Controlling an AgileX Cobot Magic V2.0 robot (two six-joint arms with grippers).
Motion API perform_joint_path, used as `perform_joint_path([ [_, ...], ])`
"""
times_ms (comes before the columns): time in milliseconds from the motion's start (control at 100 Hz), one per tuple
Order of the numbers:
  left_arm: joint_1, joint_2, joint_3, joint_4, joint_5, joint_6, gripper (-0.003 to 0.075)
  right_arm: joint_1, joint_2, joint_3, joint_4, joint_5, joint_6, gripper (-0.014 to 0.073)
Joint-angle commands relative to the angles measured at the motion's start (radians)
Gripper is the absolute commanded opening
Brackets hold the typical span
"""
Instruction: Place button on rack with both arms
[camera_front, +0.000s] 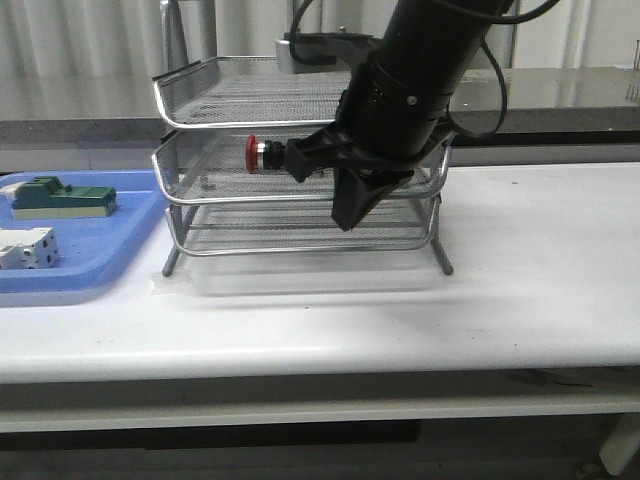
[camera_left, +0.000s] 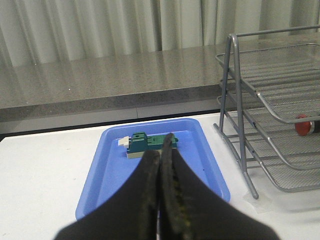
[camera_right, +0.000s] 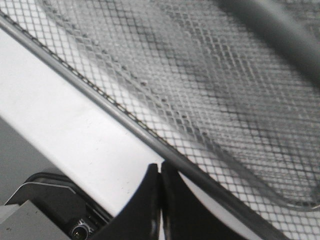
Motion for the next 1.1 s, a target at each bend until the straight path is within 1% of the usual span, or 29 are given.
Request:
perform_joint_path([
  [0, 0.001, 0.005, -0.026, -0.016, -0.077, -0.009, -0.0020, -0.009, -0.051, -0.037, -0.020, -0.080, 0.002, -0.0055],
  [120, 0.001, 0.005, -0.026, -0.016, -0.077, -0.009, -0.0020, -0.009, -0.052, -0.037, -0.019, -0.034, 0.014, -0.0055],
  [270, 0.001, 0.005, -0.026, -0.016, -0.077, -0.009, -0.0020, -0.006, -0.066, -0.037, 0.016, 0.049, 0.014, -0.0055],
  [490, 0.001, 0.005, -0.026, -0.016, -0.077, -0.009, -0.0020, -0.007, -0.151, -0.021, 0.010, 0.114, 0.047, -0.0055],
  [540, 0.001, 0.005, -0.026, -0.016, -0.077, -0.009, -0.0020, -0.009, -0.181, -0.004, -0.011, 0.118, 0.067, -0.0055],
  [620, 0.001, 0.005, -0.026, -0.016, -0.077, -0.009, -0.0020, -0.009, -0.235, 0.038, -0.083, 0.114, 0.117, -0.0055],
  [740, 0.001, 0.005, -0.026, -0.016, -0.077, -0.009, -0.0020, -0.012, -0.344, 0.127, -0.210, 0.099, 0.238, -0.0055],
  [850, 0.001, 0.005, -0.026, -0.016, -0.077, -0.009, -0.0020, -0.044, -0.446, 0.198, -0.298, 0.089, 0.320, -0.0055],
  [920, 0.001, 0.005, -0.026, -0.016, -0.077, -0.009, -0.0020, -0.079, -0.512, 0.238, -0.321, 0.089, 0.344, -0.0055],
  [1090, 0.001, 0.005, -0.026, -0.016, -0.077, -0.009, -0.0020, -0.190, -0.666, 0.329, -0.321, 0.095, 0.344, -0.0055],
])
